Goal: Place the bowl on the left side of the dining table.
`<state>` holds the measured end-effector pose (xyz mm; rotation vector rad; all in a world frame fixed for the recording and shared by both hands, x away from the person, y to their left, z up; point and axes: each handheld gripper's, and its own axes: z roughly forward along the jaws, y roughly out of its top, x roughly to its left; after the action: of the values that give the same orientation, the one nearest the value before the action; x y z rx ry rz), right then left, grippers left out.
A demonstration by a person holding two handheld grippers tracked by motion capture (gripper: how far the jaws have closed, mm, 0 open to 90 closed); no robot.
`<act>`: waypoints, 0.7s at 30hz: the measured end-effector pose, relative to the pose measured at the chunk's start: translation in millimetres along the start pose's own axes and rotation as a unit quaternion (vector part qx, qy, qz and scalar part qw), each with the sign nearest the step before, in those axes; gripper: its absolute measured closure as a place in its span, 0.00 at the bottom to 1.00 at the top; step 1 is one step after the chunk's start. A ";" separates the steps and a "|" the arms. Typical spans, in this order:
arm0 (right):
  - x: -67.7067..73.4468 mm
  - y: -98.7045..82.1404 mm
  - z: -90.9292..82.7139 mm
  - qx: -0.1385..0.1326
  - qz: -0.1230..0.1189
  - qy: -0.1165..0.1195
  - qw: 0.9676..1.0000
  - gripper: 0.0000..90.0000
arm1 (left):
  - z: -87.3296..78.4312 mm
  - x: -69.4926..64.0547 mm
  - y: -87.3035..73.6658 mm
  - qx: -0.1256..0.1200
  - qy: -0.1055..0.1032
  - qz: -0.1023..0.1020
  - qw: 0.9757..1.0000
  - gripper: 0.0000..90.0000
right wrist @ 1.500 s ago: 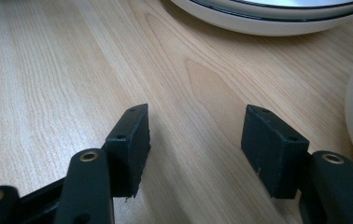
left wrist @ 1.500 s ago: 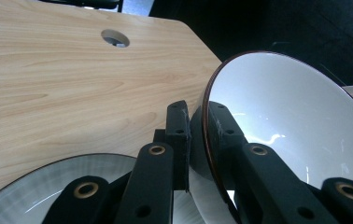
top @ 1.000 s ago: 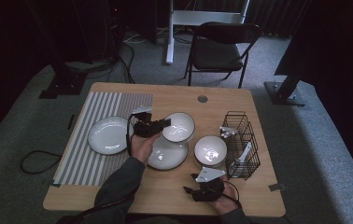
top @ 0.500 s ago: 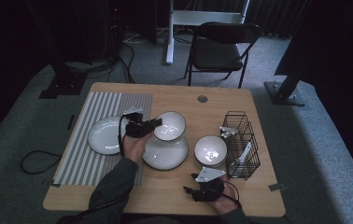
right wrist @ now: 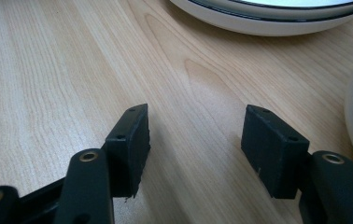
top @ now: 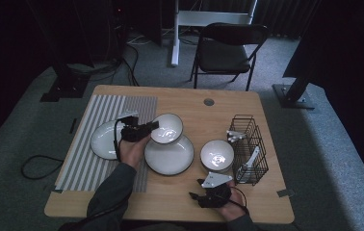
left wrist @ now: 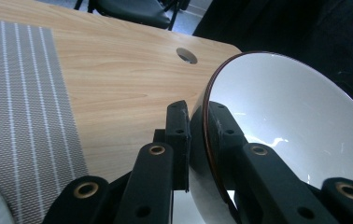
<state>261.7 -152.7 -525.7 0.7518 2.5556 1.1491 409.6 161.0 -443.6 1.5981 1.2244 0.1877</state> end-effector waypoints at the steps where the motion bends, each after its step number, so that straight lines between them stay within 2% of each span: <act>1: 0.0 0.0 0.1 0.000 0.000 0.000 1.000 0.46 | -1.2 1.4 0.1 0.000 0.003 0.000 1.000 0.90; 21: -0.1 0.1 0.2 0.000 0.000 0.000 1.000 0.46 | -21.8 31.2 -1.6 -0.014 0.039 -0.019 0.999 0.90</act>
<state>261.9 -152.6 -525.7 0.7511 2.5549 1.1488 408.8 198.7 -449.4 1.5544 1.3063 0.2445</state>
